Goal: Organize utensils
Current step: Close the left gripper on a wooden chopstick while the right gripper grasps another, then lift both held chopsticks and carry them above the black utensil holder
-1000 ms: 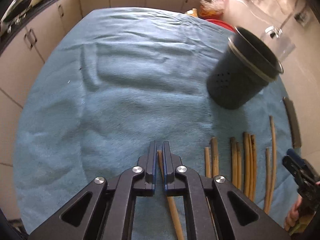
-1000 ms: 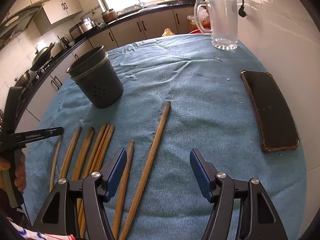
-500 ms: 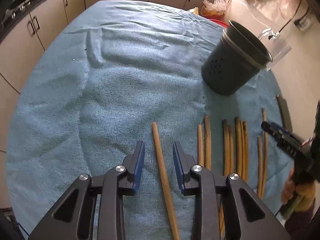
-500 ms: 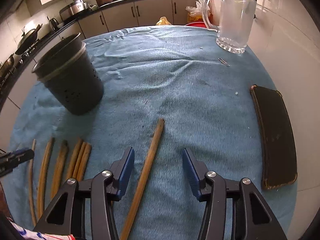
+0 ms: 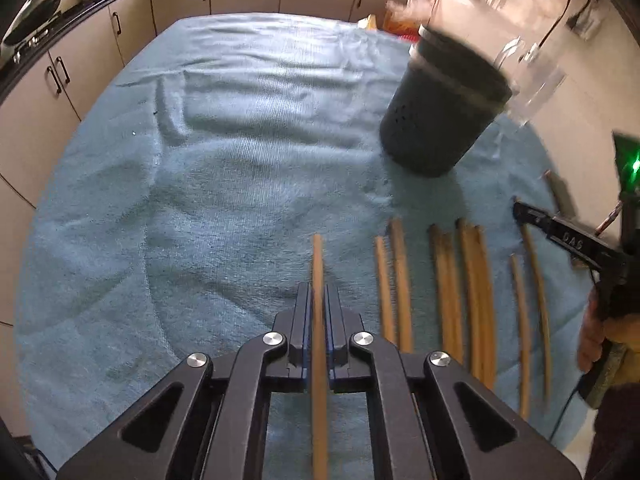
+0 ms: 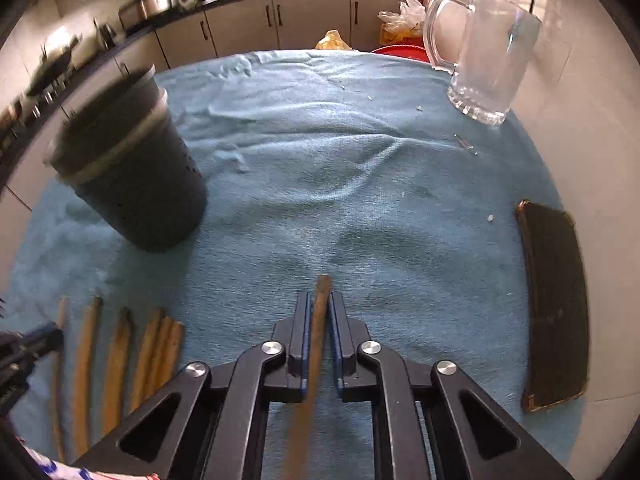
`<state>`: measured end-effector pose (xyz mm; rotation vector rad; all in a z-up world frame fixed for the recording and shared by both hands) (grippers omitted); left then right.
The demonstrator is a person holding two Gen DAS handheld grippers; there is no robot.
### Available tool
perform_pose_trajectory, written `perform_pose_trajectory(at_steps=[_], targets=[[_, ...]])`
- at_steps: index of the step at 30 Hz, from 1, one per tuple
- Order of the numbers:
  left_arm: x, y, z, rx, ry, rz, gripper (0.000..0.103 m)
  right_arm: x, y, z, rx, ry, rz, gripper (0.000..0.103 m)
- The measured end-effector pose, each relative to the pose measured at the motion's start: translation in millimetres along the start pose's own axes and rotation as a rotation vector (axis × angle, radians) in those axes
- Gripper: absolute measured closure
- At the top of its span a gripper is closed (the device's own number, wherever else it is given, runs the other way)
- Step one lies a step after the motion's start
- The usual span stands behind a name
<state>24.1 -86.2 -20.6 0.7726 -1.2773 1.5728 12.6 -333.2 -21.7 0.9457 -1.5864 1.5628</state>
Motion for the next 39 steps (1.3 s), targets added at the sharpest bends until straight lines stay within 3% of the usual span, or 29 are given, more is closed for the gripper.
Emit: perform_pose_trajectory(at_steps=[4, 13, 20, 27, 32, 39], targets=[[36.6, -1.2, 3.8, -0.011, 0.023, 0.096, 0.098, 41.1, 0.7, 1.9, -0.026, -0.02, 0.104, 0.096], [131.5, 20.8, 22.3, -0.07, 0.086, 0.312, 0.098, 151.0, 15.4, -17.5, 0.046, 0.011, 0.344, 0.096], [181.4, 47.7, 33.0, -0.104, 0.108, 0.438, 0.098, 209.4, 29.6, -40.1, 0.095, 0.024, 0.456, 0.096], [214.5, 54.4, 41.1, -0.116, 0.144, 0.525, 0.098, 245.2, 31.5, -53.7, 0.128, 0.028, 0.536, 0.096], [232.7, 35.7, 47.0, -0.106, 0.179, 0.557, 0.098, 258.5, 10.0, -56.0, 0.135, 0.02, 0.58, 0.096], [256.6, -26.8, 69.9, -0.105, 0.185, 0.631, 0.098, 282.3, -41.8, -56.5, 0.125, -0.002, 0.675, 0.096]])
Point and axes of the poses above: each gripper's, at about its wrist camera, not at the fingertips, and x roughly against the way its jaws point, z to its right, y to its underside, the point moved 5 cm from there along -x, roughly the way its jaws point, and after that the axes turned 11 degrees about x, right-handed, at the moved point
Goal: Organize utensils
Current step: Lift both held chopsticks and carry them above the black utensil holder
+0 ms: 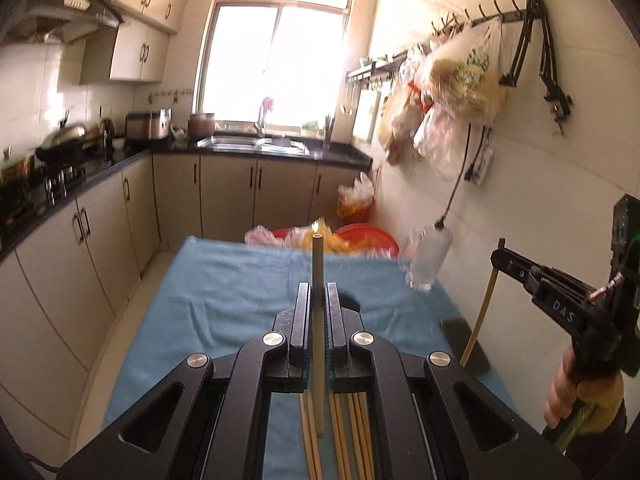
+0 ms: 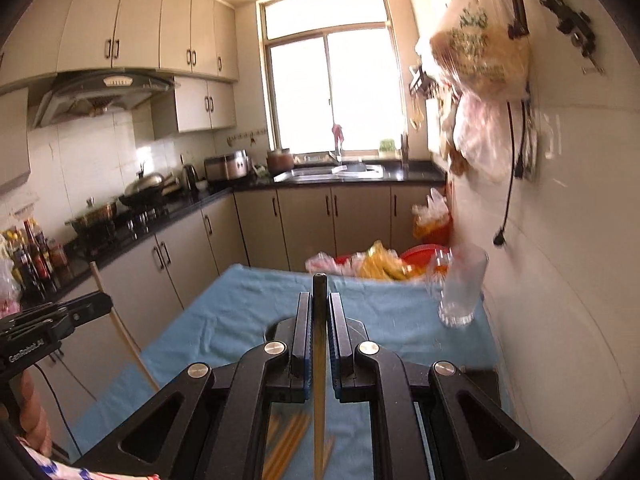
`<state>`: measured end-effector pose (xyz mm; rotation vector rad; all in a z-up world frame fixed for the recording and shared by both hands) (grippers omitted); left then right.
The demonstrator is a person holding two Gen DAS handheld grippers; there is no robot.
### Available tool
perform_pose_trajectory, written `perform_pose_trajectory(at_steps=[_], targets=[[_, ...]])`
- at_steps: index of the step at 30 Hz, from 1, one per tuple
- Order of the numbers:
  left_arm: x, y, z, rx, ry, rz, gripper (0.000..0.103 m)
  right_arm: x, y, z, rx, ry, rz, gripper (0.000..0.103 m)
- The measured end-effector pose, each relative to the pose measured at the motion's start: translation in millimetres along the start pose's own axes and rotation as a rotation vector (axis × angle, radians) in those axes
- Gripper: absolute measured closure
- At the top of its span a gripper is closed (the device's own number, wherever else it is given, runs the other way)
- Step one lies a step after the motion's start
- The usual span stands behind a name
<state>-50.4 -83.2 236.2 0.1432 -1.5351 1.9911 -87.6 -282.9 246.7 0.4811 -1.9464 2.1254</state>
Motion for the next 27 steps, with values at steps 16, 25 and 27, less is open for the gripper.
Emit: perform_pose_trajectory(at_steps=[16, 25, 27], targets=[[-138.8, -99.7, 17.8, 0.109, -0.02, 0.015, 0.098, -116.2, -74.8, 27.0, -0.179, 0.001, 0.119, 0.096], [-213.4, -55.8, 0.5, 0.117, -0.033, -0.152, 0.098, -192.8, -15.4, 20.3, -0.153, -0.029, -0.07, 0.096], [-220.0, -46.6, -2.1, 0.113, -0.042, -0.174, 0.098, -205.8, -0.7, 18.0, -0.151, -0.04, -0.112, 0.096]])
Point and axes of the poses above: each gripper's, at about its wrist camera, not at the fingertips, and x roughly against the way its jaws point, z to its right, y to its underside, the point moved 5 cm from there along -x, roughly the way its jaws point, and after that the axes turned 11 degrees about x, right-handed, at the moved point
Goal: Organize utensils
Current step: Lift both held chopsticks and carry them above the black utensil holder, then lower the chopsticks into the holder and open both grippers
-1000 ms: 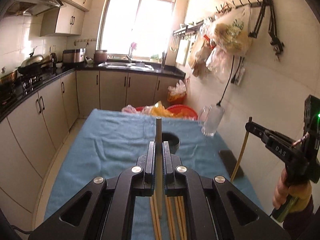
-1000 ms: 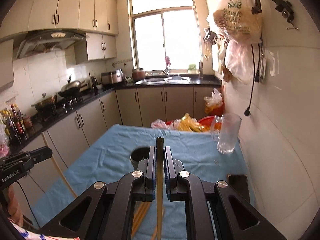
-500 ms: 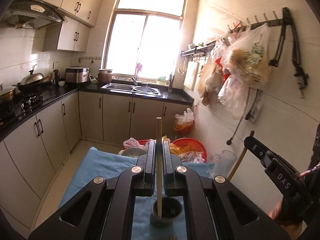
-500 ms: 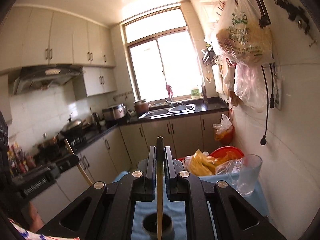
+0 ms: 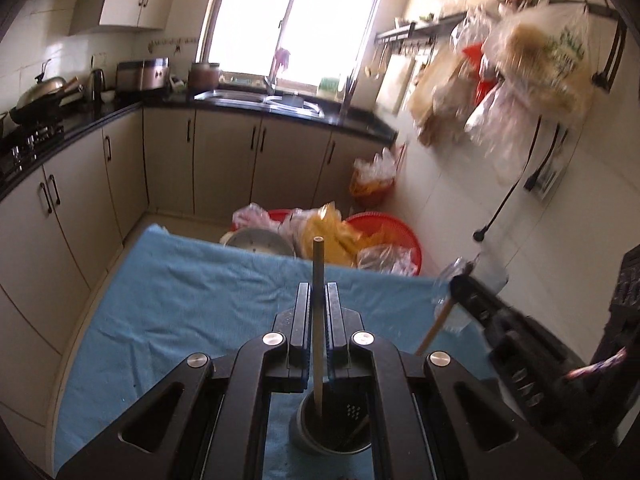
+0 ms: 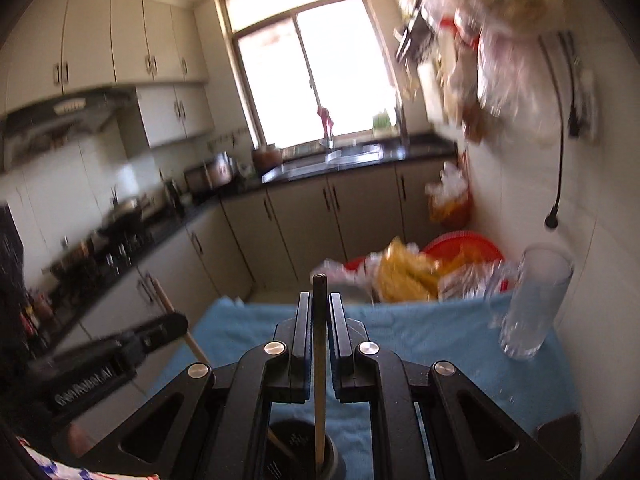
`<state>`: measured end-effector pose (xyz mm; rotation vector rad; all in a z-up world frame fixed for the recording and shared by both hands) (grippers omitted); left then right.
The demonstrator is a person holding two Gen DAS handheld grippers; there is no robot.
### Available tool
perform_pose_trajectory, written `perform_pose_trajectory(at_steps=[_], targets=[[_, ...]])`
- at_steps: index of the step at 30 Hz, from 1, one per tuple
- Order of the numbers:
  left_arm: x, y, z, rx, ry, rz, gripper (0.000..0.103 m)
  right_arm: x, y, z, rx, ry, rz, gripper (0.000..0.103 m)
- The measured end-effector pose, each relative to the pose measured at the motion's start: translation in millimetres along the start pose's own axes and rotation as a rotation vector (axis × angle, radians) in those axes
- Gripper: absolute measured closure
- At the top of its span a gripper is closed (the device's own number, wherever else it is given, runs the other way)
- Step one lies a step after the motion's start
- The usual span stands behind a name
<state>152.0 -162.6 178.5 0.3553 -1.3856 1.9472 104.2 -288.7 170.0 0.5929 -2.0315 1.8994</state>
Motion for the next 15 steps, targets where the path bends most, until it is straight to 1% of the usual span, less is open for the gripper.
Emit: perform_pose_trajectory(at_steps=[3, 5, 6, 7, 8, 9, 10, 11, 15], targets=[[-5.0, 6.4, -3.6, 0.0, -0.015, -0.015, 0.098, -11.4, 10.5, 1.2, -0.004, -0.019, -0.036, 0.095], [-3.1, 6.5, -5.6, 0.002, -0.023, -0.009, 0.096, -12.2, 12.2, 2.9, -0.005, -0.021, -0.042, 0.095], [-1.4, 6.0, -6.4, 0.002, -0.024, -0.009, 0.095, -11.0, 11.0, 4.4, -0.007, -0.022, -0.041, 0.093], [0.5, 5.2, -7.4, 0.005, -0.024, -0.009, 0.091, -8.6, 9.7, 6.6, -0.011, -0.019, -0.04, 0.09], [3.4, 4.5, -8.8, 0.011, -0.024, -0.006, 0.086, -6.5, 8.2, 5.7, -0.013, -0.014, -0.036, 0.082], [7.8, 3.8, -11.0, 0.016, -0.026, 0.001, 0.083, -3.3, 6.8, 6.8, -0.015, -0.009, -0.03, 0.072], [13.3, 3.0, -12.7, 0.022, -0.028, 0.009, 0.079, 1.8, 4.8, 9.0, -0.019, -0.004, -0.021, 0.068], [19.1, 2.2, -13.7, 0.027, -0.026, 0.015, 0.078, 8.2, 2.9, 11.9, -0.024, 0.003, -0.011, 0.065], [44.4, 3.3, -17.9, 0.029, -0.021, 0.029, 0.078, 34.5, 1.5, 20.8, -0.044, 0.011, 0.001, 0.064]])
Point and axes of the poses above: each gripper's, at about its wrist camera, not at the fingertips, and x roughly against the way its jaws point, z to its right, y to its underside, the point moved 5 cm from there along -x, roughly the way its jaws point, and after that the axes turned 11 degrees about x, right-handed, at the moved point
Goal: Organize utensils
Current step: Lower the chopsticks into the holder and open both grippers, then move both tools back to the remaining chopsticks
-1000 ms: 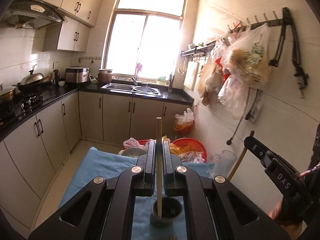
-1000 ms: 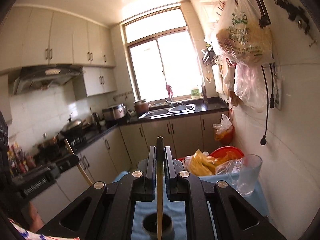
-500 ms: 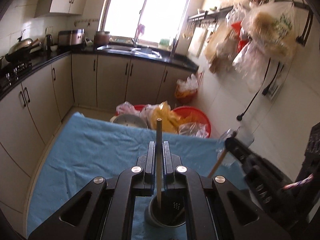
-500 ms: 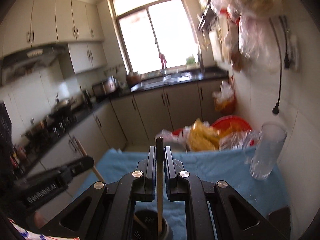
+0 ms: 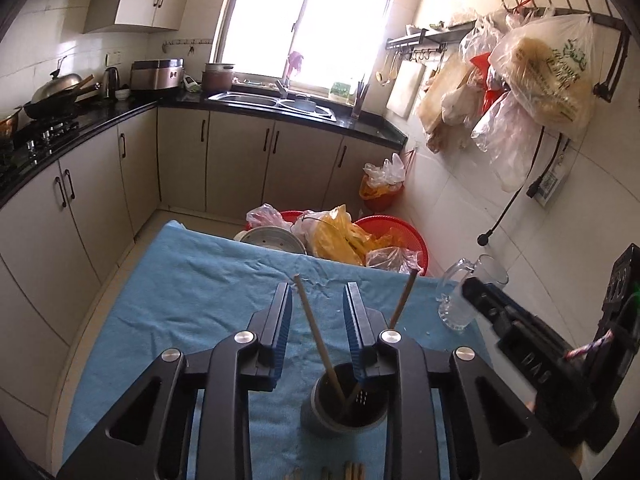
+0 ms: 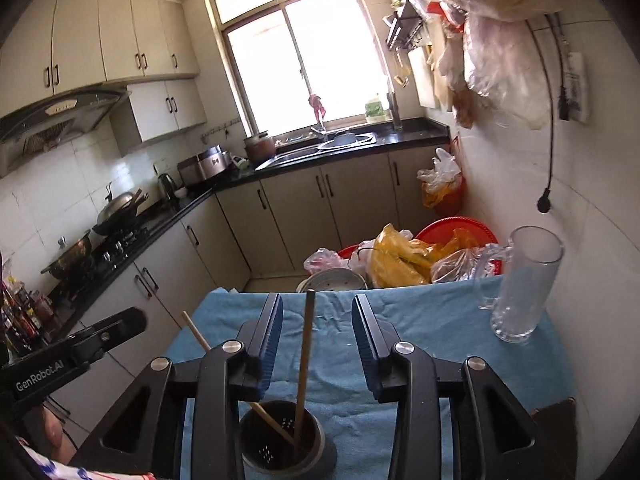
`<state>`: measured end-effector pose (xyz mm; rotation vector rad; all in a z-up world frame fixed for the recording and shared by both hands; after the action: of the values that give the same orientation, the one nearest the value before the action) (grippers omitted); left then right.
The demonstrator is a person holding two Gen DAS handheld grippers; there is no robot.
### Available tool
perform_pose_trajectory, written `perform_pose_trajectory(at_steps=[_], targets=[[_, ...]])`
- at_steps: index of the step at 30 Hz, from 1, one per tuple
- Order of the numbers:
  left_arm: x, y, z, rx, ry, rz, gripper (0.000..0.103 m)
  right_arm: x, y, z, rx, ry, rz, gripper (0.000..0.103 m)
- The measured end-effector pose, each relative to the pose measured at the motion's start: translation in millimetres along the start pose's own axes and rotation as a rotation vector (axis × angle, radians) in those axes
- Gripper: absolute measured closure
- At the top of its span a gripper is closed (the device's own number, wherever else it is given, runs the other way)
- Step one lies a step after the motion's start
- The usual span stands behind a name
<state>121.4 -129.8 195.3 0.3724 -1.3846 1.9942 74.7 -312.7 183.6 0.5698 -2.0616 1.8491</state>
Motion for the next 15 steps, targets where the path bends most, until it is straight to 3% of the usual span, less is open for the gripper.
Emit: perform_pose_trajectory(at_steps=[5, 8, 12, 15], targets=[[41.4, 19.1, -16.5, -0.01, 0.004, 0.018, 0.066, 36.3, 29.9, 9.9, 0.01, 0.01, -0.041, 0.055], [55.8, 47.7, -34.6, -0.009, 0.002, -0.013, 0.064, 46.6, 77.9, 11.9, 0.038, -0.003, -0.148, 0.053], [47.2, 100.7, -60.3, -0.001, 0.002, -0.118, 0.064, 46.0, 153.6, 7.6, 0.071, -0.063, -0.306, 0.053], [21.1, 152.3, -79.5, 0.027, 0.002, -0.256, 0.065, 42.6, 204.3, 2.2, 0.083, -0.095, -0.402, 0.053]])
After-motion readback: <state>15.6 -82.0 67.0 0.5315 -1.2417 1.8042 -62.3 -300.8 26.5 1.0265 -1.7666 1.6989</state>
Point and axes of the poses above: each gripper's, at about its wrist camera, not at the fingertips, and x roughly against the way its jaws point, z to its right, y to its underside, the point moved 5 cm from there along -x, roughly the way its jaws point, and after that the axes turned 11 degrees about x, right-handed, at the moved point
